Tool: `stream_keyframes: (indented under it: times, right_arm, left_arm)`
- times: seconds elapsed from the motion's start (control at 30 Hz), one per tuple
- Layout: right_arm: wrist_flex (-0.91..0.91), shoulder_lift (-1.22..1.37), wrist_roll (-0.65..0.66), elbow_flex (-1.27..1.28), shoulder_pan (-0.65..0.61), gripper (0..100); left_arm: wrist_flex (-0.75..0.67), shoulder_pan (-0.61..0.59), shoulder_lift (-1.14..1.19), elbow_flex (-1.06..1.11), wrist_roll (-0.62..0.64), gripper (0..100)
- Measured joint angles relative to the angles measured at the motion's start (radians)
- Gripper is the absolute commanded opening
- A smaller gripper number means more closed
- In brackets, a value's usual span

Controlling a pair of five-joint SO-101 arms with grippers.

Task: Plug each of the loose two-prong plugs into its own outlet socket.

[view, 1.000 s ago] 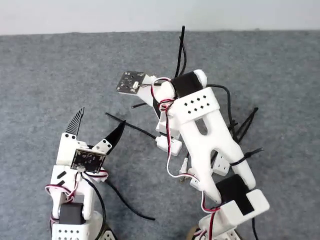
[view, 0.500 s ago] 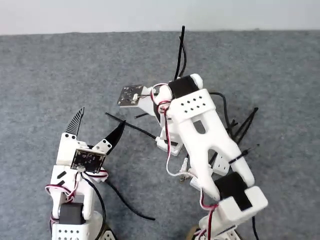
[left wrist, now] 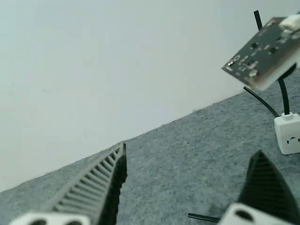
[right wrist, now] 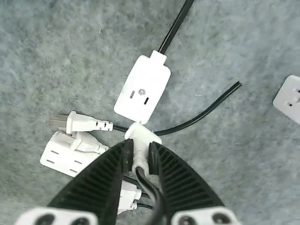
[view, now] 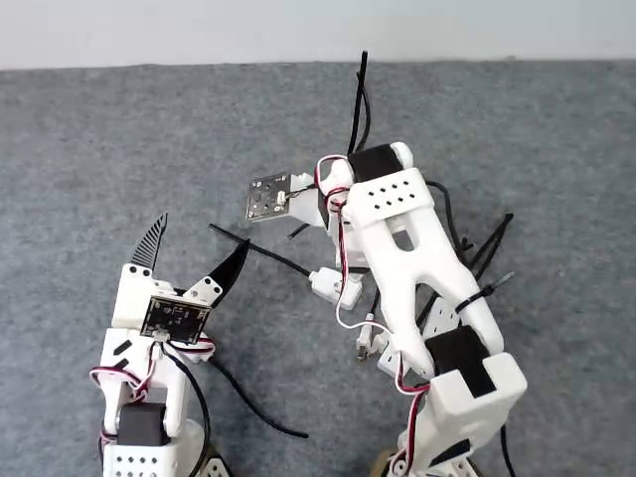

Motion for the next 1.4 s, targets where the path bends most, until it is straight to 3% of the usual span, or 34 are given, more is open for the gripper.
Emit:
stream_keyframes:
  times: [0.53,0.8,1.4]
  right_arm:
    - [0.000,0.000,0.005,0.006,-0.098,0.8]
    - [-0.020,0.100,0.005,0.006,-0.098,0.9]
    - [-0.046,0.103,0.005,-0.009,-0.087,0.9]
  left_arm:
    - [0.000,0.000,0.000,0.000,-0.003,38]
    - [-0.035,-0.087,0.000,0.000,0.009,38]
    - [-0.040,-0.095,0.000,0.000,0.021,38]
